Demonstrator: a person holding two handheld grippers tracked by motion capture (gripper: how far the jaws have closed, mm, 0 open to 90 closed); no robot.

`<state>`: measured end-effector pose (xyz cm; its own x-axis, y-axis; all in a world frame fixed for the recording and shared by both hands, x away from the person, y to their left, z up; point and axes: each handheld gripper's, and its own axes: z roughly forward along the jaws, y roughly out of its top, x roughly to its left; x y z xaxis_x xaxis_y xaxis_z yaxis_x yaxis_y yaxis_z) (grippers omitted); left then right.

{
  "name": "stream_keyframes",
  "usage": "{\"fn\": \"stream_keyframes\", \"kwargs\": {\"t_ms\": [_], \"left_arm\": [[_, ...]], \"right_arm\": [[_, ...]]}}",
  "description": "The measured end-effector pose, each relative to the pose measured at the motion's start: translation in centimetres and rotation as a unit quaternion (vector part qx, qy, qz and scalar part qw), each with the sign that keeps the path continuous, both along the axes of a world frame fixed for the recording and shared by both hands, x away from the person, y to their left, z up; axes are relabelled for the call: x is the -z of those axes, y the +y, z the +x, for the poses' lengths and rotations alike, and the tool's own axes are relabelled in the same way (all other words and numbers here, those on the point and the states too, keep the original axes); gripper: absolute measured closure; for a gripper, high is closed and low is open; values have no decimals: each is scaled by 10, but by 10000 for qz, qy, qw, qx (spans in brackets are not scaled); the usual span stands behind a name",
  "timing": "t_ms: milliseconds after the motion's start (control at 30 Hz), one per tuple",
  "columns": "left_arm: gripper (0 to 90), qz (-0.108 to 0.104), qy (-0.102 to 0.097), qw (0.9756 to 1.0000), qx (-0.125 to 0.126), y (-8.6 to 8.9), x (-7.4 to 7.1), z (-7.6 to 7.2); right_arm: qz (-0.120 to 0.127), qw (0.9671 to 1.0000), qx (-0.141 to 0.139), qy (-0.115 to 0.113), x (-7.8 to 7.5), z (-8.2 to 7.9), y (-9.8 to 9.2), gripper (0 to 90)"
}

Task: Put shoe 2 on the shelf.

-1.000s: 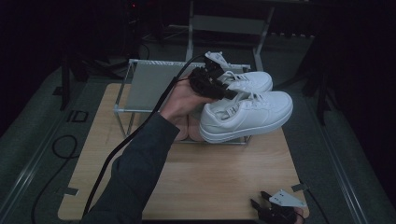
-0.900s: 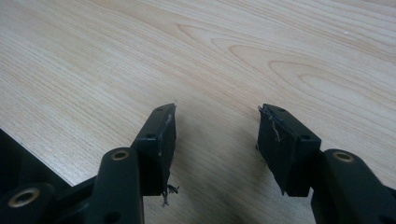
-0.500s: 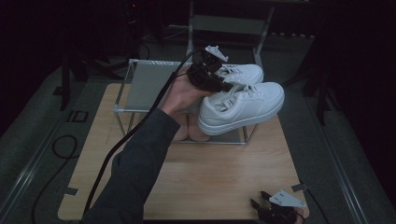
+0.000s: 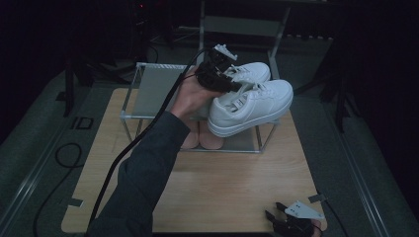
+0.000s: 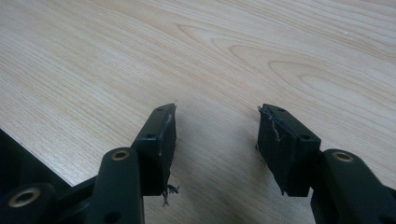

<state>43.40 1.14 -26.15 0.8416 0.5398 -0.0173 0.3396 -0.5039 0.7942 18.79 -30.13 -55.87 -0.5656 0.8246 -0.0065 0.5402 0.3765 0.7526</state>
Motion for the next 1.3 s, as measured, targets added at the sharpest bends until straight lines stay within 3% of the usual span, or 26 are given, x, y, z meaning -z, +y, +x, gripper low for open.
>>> {"fn": "stream_keyframes", "kwargs": {"t_ms": [200,600,1000,1300], "left_arm": [[759,121,-28,9997,-187,1,0,2],[759,86,-1,9984,-558,4,5,13],[759,125,-84,9952,-971,6,5,19],[758,115,-33,9918,-1274,8,9,26]], "right_arm": [[-6,10000,-3,-8,0,0,0,462],[-5,10000,-4,-6,0,0,0,461],[0,10000,2,-12,0,0,0,462],[4,10000,5,-14,0,0,0,462]]}}
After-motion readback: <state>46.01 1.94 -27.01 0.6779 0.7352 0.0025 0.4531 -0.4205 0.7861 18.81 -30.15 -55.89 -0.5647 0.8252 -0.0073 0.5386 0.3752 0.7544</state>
